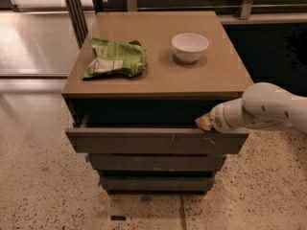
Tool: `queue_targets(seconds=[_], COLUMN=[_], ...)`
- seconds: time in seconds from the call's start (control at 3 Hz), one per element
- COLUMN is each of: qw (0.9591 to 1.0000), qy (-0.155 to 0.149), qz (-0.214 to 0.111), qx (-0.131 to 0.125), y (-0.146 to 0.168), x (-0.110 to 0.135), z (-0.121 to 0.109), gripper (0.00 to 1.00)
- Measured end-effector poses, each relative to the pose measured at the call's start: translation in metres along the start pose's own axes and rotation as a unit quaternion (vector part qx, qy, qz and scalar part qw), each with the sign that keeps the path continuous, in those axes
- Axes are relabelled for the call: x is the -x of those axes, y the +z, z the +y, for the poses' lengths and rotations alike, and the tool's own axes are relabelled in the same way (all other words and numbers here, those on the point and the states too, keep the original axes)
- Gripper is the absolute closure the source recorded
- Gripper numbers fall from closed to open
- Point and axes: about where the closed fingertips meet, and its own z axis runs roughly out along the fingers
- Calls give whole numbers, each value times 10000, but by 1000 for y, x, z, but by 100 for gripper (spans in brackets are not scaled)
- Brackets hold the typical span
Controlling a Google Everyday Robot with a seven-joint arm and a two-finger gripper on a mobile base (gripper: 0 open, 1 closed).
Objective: Open top drawer
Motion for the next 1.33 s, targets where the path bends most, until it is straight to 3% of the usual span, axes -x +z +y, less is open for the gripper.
queue_targets(seconds=[0.33, 1.33], qw=[9998, 9996], qy=[113, 162], qz=[31, -11], qx=[139, 240], y=[-1, -11], x=[-14, -19], z=[8, 19], gripper=[100, 100])
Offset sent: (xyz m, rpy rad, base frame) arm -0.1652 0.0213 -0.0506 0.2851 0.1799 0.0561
